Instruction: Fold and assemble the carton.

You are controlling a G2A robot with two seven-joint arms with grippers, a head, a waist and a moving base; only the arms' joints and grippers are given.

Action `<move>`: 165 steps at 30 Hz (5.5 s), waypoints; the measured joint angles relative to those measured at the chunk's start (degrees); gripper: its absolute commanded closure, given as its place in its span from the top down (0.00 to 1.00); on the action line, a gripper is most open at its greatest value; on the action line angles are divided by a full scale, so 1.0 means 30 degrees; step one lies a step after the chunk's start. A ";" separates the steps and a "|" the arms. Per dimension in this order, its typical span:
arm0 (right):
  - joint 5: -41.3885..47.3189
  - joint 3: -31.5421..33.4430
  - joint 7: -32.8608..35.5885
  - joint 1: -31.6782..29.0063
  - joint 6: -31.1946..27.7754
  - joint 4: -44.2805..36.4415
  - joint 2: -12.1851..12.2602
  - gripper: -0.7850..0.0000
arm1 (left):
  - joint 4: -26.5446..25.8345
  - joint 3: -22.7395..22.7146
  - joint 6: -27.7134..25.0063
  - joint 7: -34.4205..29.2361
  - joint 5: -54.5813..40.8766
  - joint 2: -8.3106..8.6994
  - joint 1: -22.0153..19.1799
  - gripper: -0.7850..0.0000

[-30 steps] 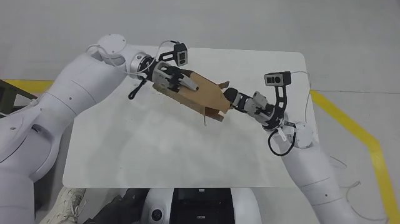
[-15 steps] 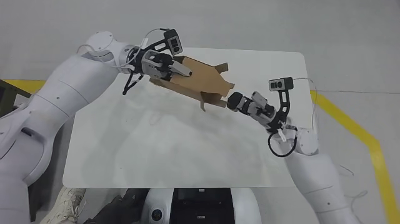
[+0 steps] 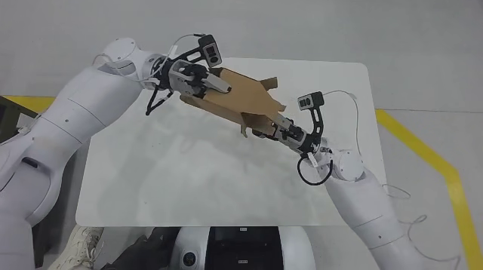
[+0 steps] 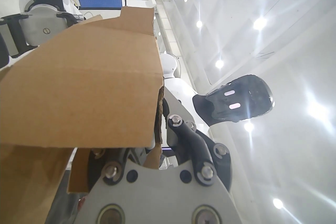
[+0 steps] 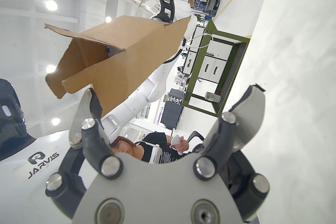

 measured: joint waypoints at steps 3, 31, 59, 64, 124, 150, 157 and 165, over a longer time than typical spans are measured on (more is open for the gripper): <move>0.0076 0.0014 0.0081 -0.0056 -0.0113 0.0051 0.0000 1.00 | -0.0040 -0.0140 0.0124 0.0000 -0.0086 0.0002 0.0093 0.00; -0.0548 -0.0846 -0.0073 0.0540 0.0102 -0.0365 -0.0233 1.00 | 0.0273 0.0407 0.0928 0.0000 0.0943 -0.0586 0.0077 0.00; -0.0779 -0.1118 -0.1184 0.0569 0.0449 -0.0979 -0.0405 0.54 | 0.0641 0.0854 0.0398 0.0000 0.1533 -0.0975 -0.0270 0.00; -0.0718 -0.0783 -0.1288 0.0272 0.0370 -0.1280 -0.0344 0.35 | 0.0959 0.0856 0.0276 0.0000 0.1531 -0.1039 -0.0274 0.00; -0.0460 -0.1112 -0.1492 0.0496 -0.0462 -0.0500 -0.0615 0.49 | 0.1226 -0.0614 0.0976 0.0000 0.0769 -0.1008 0.0636 0.00; -0.2490 -0.0821 -0.3234 0.0024 0.0969 -0.1424 -0.0595 0.02 | 0.1696 -0.0625 -0.0027 0.0000 0.2295 -0.1051 0.0527 0.00; -0.2673 -0.0886 -0.3488 0.0059 0.1262 -0.1452 -0.0631 0.00 | 0.1668 -0.0670 -0.0129 0.0000 0.2454 -0.1013 0.0538 0.00; -0.2751 -0.0882 -0.3585 0.0073 0.1349 -0.1456 -0.0653 0.00 | 0.1607 -0.0696 -0.0120 0.0000 0.2513 -0.0978 0.0542 0.00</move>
